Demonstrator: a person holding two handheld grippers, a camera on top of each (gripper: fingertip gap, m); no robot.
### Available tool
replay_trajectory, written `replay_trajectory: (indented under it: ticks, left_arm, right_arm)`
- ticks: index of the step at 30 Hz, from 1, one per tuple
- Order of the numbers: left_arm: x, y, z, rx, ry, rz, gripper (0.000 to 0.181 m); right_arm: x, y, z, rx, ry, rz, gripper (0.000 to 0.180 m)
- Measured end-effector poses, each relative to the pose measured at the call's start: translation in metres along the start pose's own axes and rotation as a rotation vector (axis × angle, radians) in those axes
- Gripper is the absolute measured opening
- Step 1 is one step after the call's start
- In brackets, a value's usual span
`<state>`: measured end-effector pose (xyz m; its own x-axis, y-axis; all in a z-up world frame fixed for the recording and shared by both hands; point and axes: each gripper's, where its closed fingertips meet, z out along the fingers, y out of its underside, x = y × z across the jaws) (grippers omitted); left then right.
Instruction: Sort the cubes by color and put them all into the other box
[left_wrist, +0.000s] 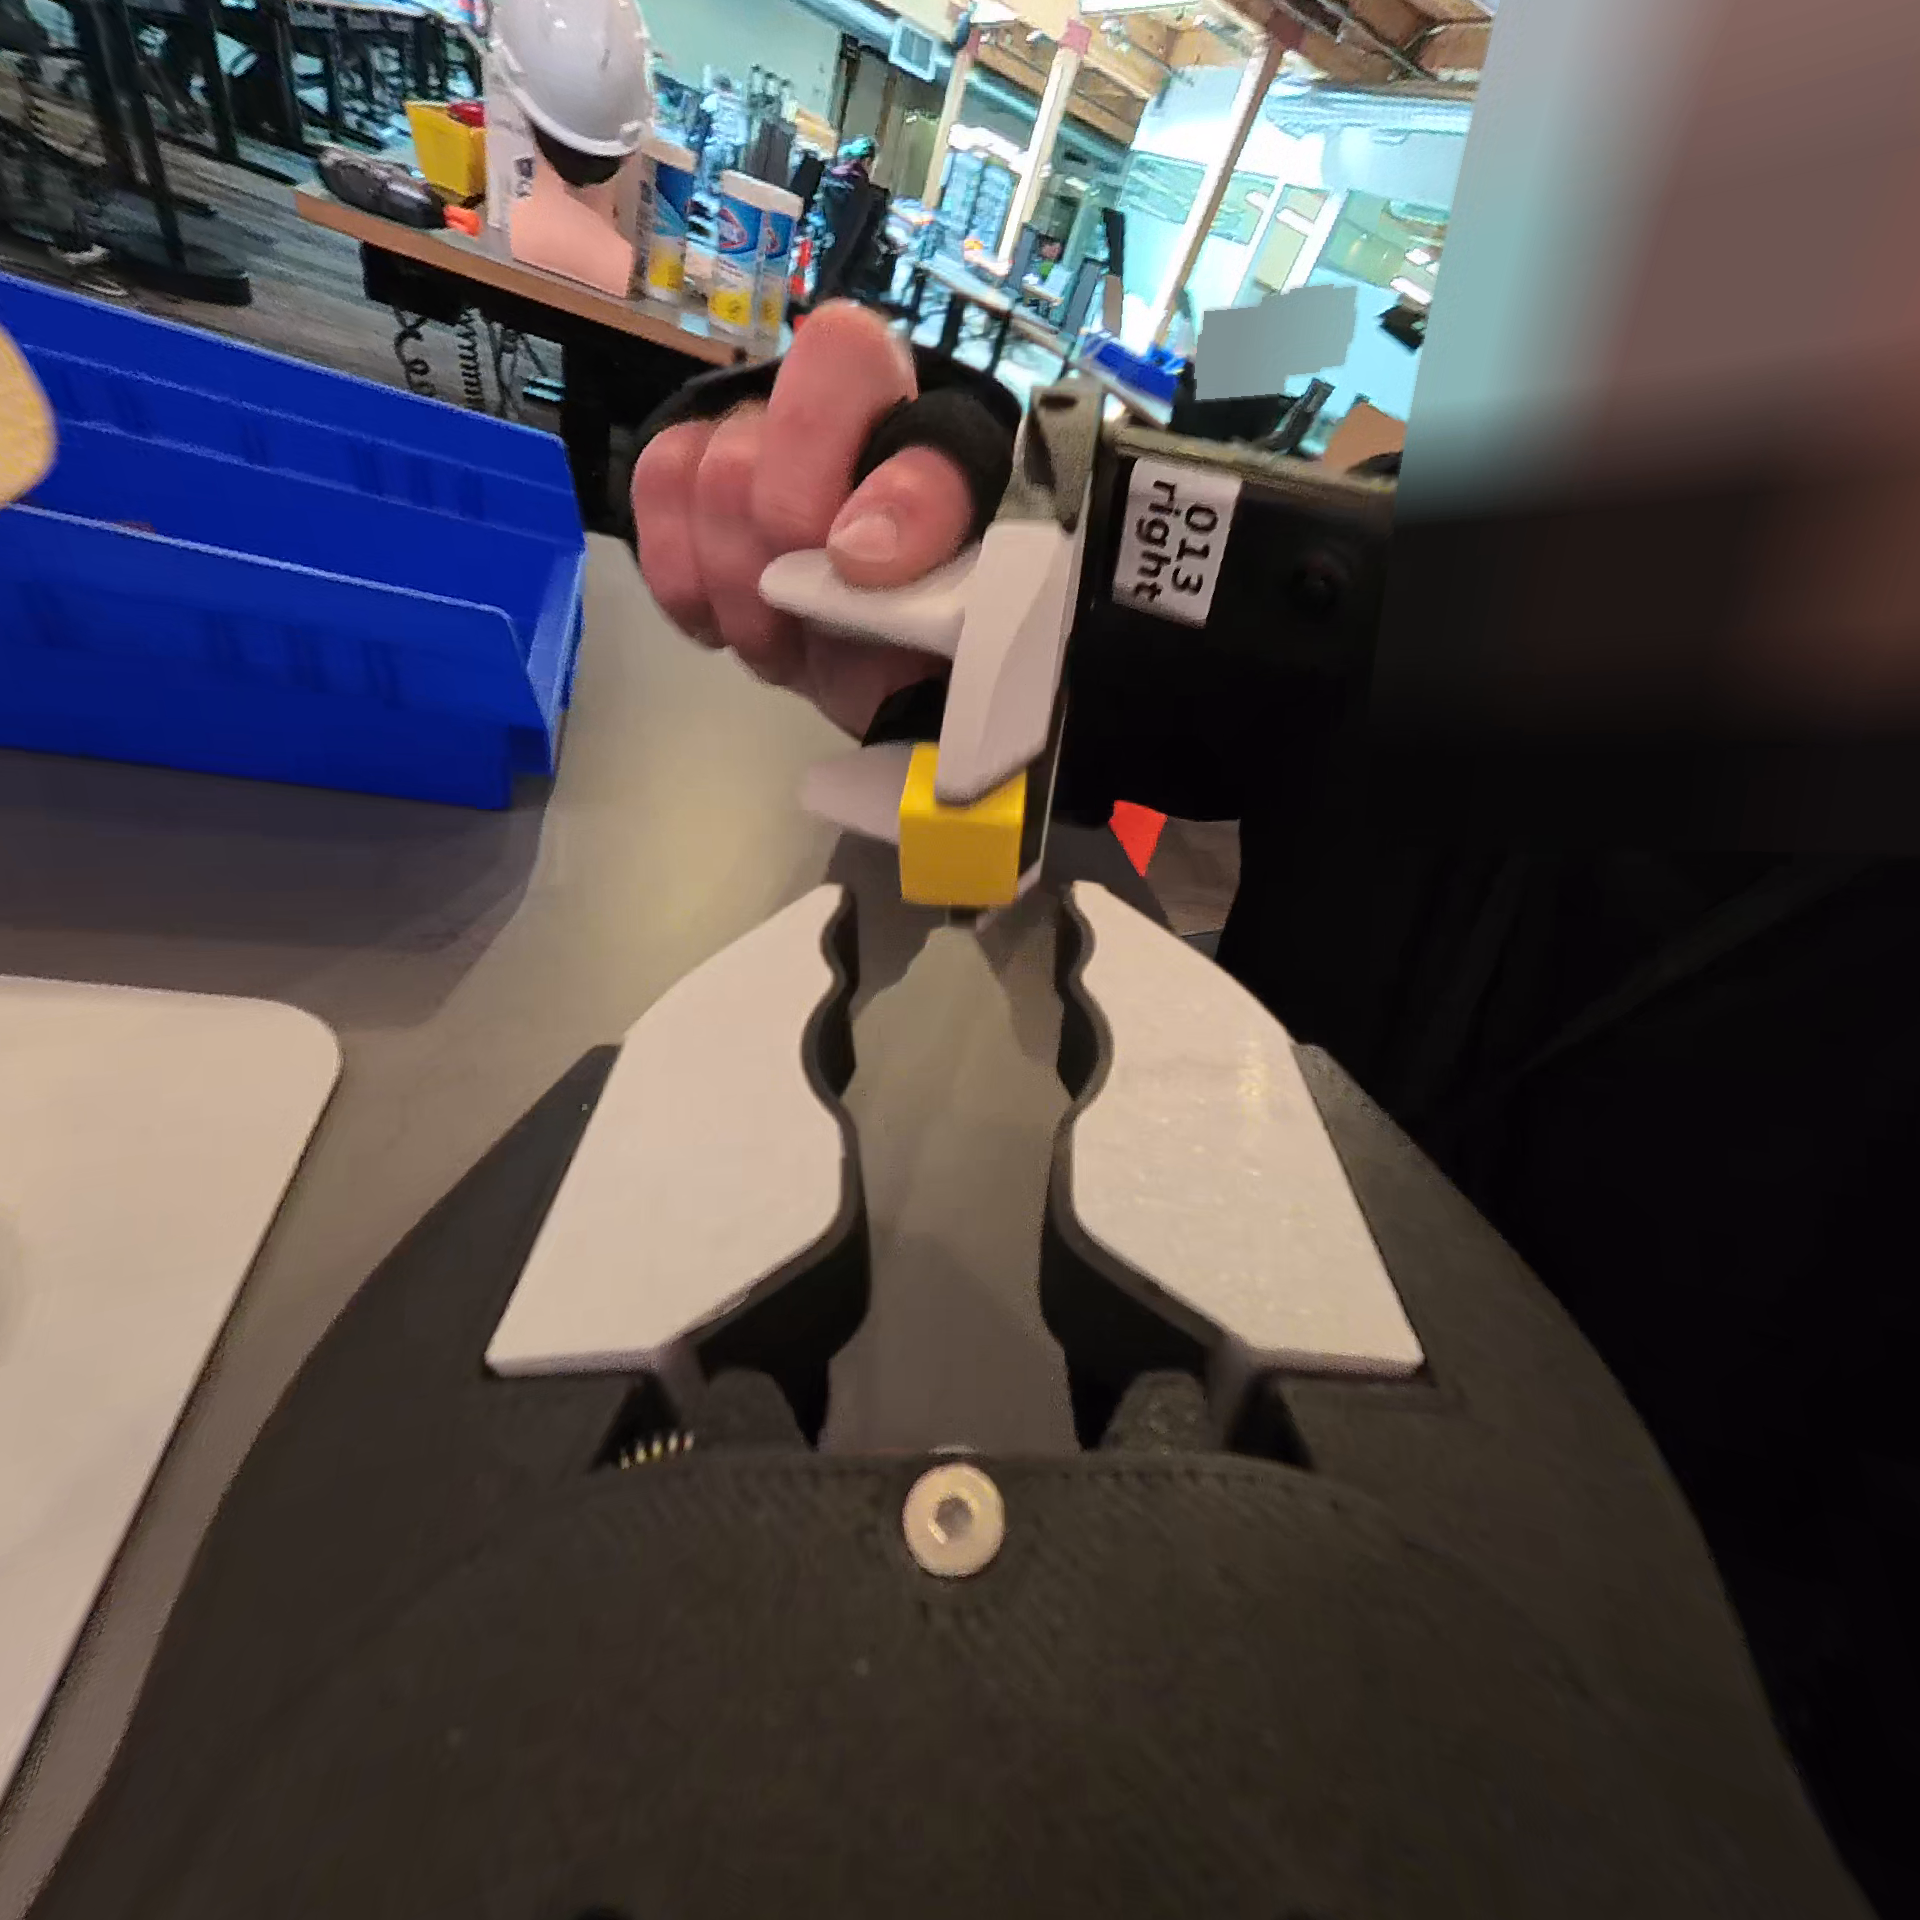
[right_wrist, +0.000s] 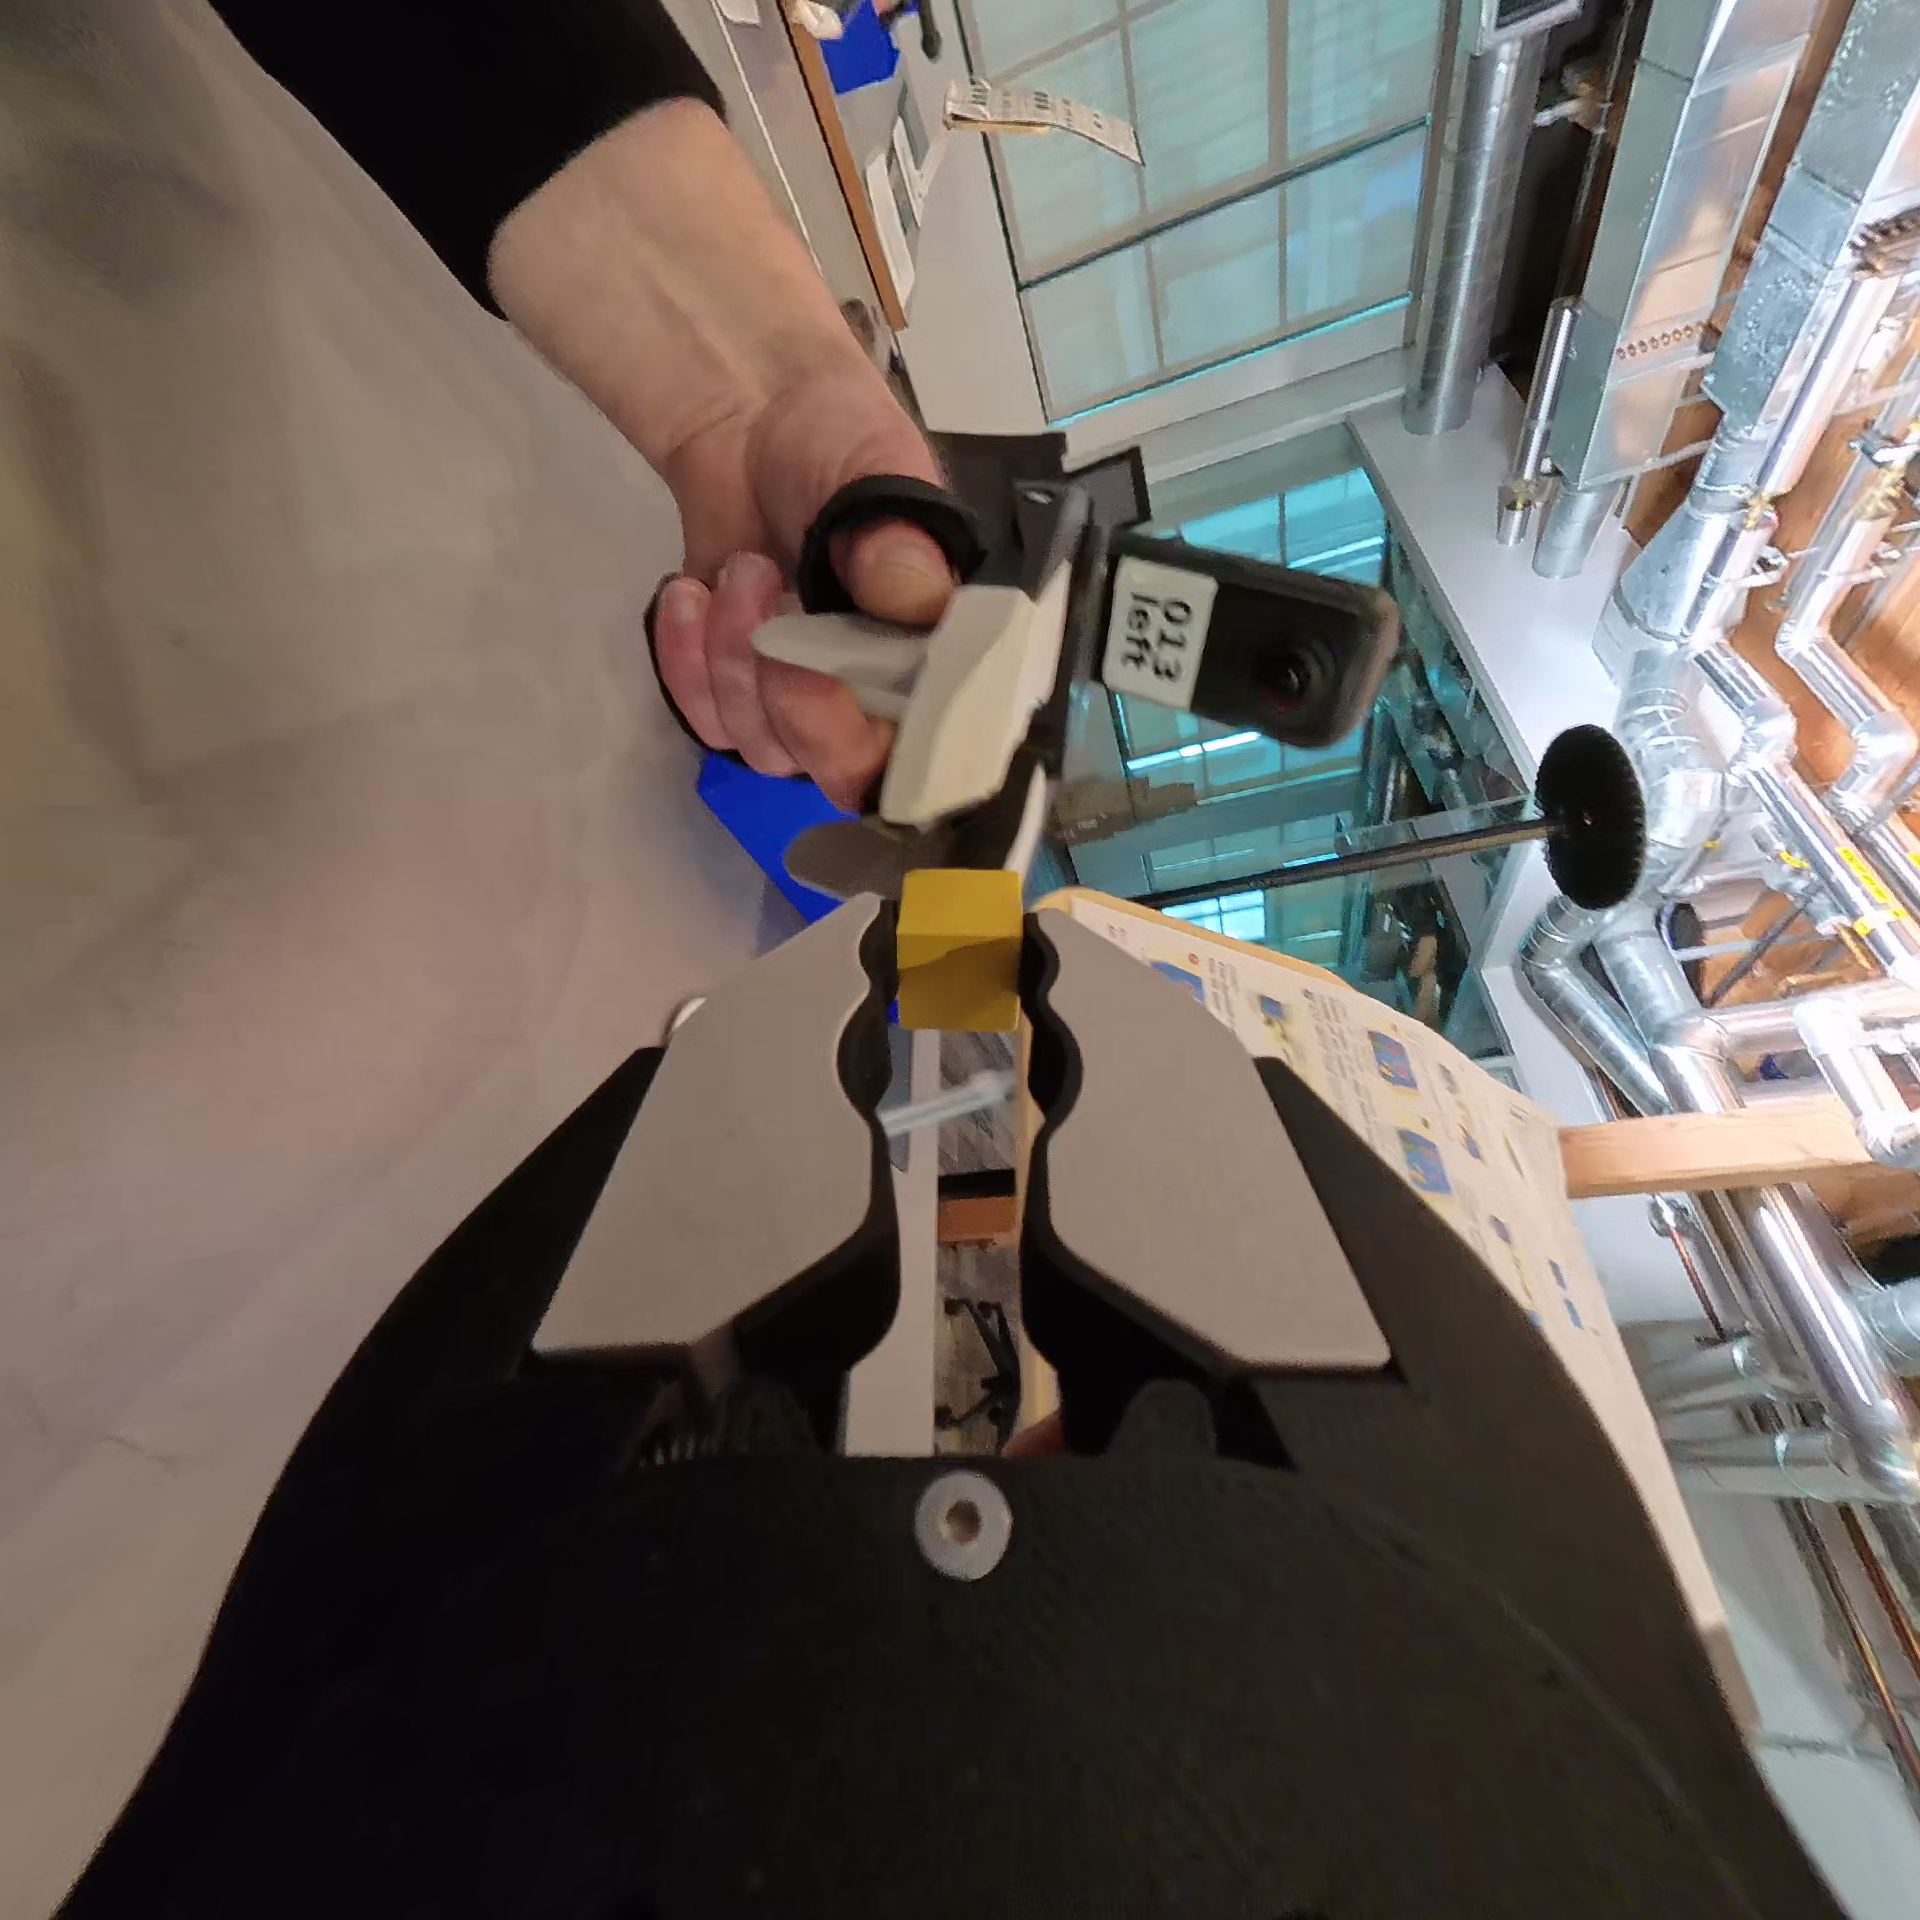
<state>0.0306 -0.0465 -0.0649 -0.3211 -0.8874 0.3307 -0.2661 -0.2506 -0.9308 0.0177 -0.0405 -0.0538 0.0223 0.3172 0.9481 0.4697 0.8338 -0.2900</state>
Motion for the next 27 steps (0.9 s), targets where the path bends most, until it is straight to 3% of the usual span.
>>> replay_trajectory:
  ticks: [5,13,19,27]
  left_arm:
    - [-0.003,-0.012,-0.027,-0.008,-0.137,0.103,0.0]
    - [-0.007,-0.021,-0.067,-0.075,-0.344,0.183,0.0]
    - [-0.009,-0.03,-0.093,-0.071,-0.445,0.201,0.0]
    - [-0.012,-0.032,-0.119,-0.064,-0.527,0.196,0.0]
  right_arm:
    - [0.05,0.051,-0.03,-0.159,0.098,0.053,0.022]
    - [0.106,0.229,-0.122,-0.593,0.283,0.402,0.022]
    - [0.063,0.336,-0.169,-0.886,0.241,0.683,0.023]
    - [0.002,0.383,-0.18,-1.112,0.102,0.855,0.023]
